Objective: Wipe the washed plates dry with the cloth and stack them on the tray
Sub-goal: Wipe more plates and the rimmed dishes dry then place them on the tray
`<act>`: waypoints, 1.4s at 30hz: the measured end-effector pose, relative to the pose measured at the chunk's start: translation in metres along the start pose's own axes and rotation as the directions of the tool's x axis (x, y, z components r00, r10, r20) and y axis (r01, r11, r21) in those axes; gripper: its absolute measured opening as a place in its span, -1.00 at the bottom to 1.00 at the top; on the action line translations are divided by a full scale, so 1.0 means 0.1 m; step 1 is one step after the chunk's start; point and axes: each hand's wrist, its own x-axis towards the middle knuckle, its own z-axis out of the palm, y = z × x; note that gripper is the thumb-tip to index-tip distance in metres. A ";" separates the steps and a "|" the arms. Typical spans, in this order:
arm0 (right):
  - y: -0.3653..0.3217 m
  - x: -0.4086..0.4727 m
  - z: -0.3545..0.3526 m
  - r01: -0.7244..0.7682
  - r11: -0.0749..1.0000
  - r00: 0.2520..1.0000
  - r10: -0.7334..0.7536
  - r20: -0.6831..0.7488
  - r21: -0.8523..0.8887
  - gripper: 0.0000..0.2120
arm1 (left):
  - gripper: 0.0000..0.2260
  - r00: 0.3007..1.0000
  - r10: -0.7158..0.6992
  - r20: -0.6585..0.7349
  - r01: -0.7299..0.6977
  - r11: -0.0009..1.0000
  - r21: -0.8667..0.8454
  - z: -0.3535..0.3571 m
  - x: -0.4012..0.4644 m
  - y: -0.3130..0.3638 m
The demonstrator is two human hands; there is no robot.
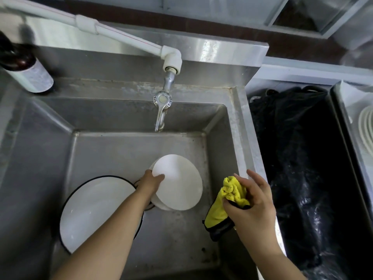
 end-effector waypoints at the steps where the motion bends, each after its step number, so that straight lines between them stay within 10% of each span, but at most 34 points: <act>1: -0.03 -0.01 -0.03 0.004 1.000 1.000 -0.004 -0.006 0.013 -0.48 | -0.65 1.000 0.003 0.019 -0.003 1.000 -0.014 0.02 -0.04 0.01; 16: -0.77 -0.18 -0.48 0.113 0.928 0.992 -0.124 0.007 0.356 -0.62 | -0.85 0.813 0.526 -0.250 -0.415 0.824 0.386 -0.69 -1.77 0.28; 30: -2.20 -0.46 -0.81 0.580 0.693 0.780 -0.624 -0.046 0.429 -0.56 | -0.84 0.199 0.779 -0.594 -0.694 0.540 0.475 -1.14 -4.01 1.06; 35: -2.72 -0.45 -0.73 0.852 0.469 0.521 -0.800 -0.298 0.231 -0.57 | -0.88 0.255 0.664 -0.703 -0.840 0.511 0.179 -1.17 -4.42 1.30; 42: -3.06 -0.48 -0.61 0.921 0.386 0.377 -0.851 -0.365 0.052 -0.67 | -0.62 0.362 0.609 -0.706 -0.868 0.497 -0.016 -1.38 -4.55 1.43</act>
